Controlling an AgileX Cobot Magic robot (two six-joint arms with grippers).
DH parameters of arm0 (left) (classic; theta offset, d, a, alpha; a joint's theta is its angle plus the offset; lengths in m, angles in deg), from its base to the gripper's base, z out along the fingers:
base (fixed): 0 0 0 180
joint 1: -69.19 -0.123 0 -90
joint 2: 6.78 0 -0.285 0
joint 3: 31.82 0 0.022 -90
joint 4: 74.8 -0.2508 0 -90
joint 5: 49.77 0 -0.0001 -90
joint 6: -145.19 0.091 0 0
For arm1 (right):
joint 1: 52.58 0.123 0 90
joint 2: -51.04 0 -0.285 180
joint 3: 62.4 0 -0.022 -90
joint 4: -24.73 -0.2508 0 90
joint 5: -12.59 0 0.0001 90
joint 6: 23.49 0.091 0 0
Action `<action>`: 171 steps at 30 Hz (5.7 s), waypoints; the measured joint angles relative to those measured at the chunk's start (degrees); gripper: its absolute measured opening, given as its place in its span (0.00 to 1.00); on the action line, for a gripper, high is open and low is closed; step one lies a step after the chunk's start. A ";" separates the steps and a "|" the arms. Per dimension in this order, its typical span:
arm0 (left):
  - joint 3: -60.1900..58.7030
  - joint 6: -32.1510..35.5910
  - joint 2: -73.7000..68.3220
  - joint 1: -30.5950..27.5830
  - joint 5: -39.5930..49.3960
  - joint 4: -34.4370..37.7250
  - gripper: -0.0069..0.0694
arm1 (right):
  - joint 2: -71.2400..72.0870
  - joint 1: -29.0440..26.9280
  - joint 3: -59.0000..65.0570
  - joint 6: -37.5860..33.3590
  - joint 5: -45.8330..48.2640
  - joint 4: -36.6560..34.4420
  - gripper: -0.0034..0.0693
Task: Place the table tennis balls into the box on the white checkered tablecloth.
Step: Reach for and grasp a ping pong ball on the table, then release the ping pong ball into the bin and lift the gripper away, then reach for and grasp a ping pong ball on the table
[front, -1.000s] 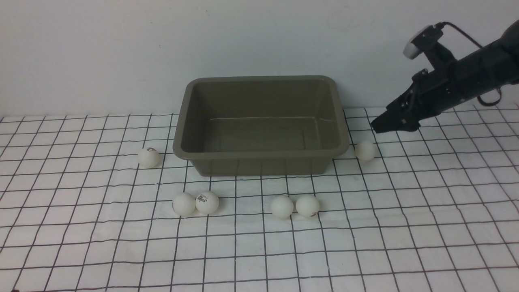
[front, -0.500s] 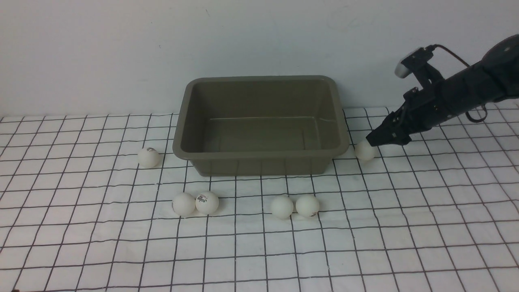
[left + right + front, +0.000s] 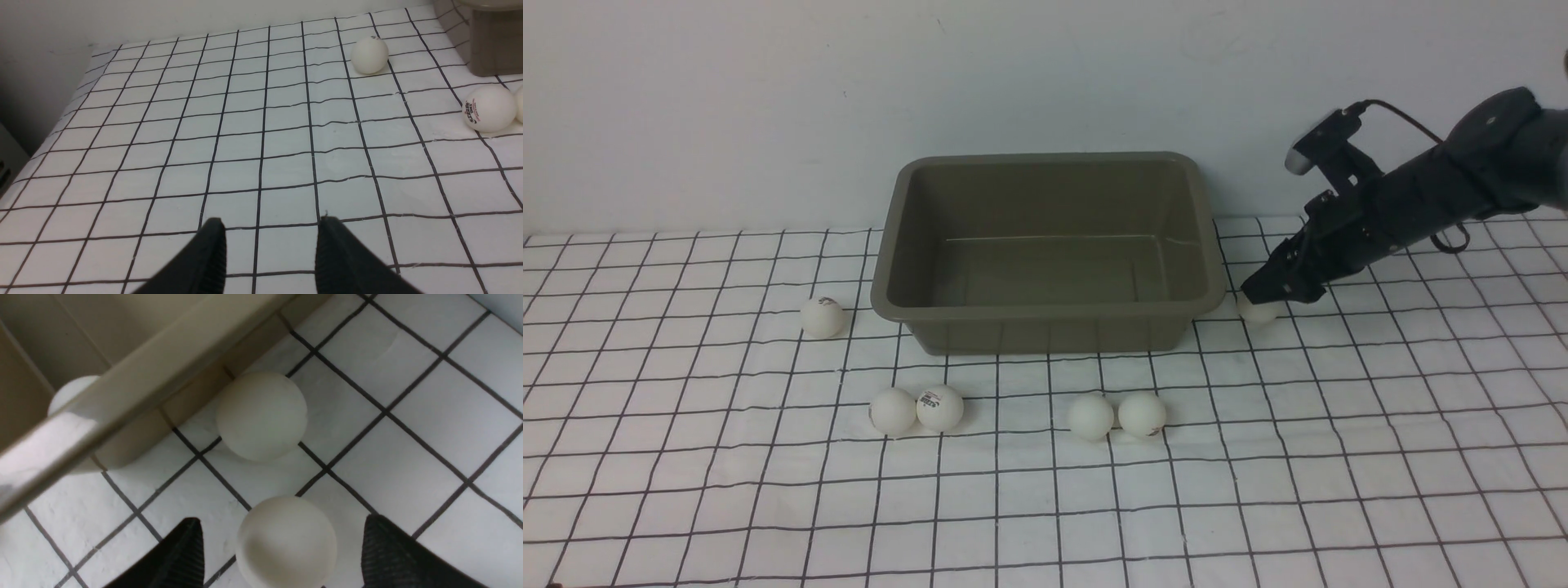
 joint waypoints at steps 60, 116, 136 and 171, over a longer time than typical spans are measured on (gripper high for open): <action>0.00 0.00 0.00 0.00 0.00 0.00 0.46 | 9.67 -8.67 -0.06 -21.48 9.30 -22.27 0.67; 0.00 0.00 0.00 0.00 0.00 0.00 0.46 | -7.65 -2.91 -1.19 -42.98 6.64 -29.17 0.68; 0.00 0.00 0.00 0.00 0.00 0.00 0.46 | -10.74 -2.11 -5.61 -38.15 5.74 -26.21 0.68; 0.00 0.00 0.00 0.00 0.00 0.00 0.46 | -7.48 -8.11 -5.73 -33.22 7.82 -26.51 0.54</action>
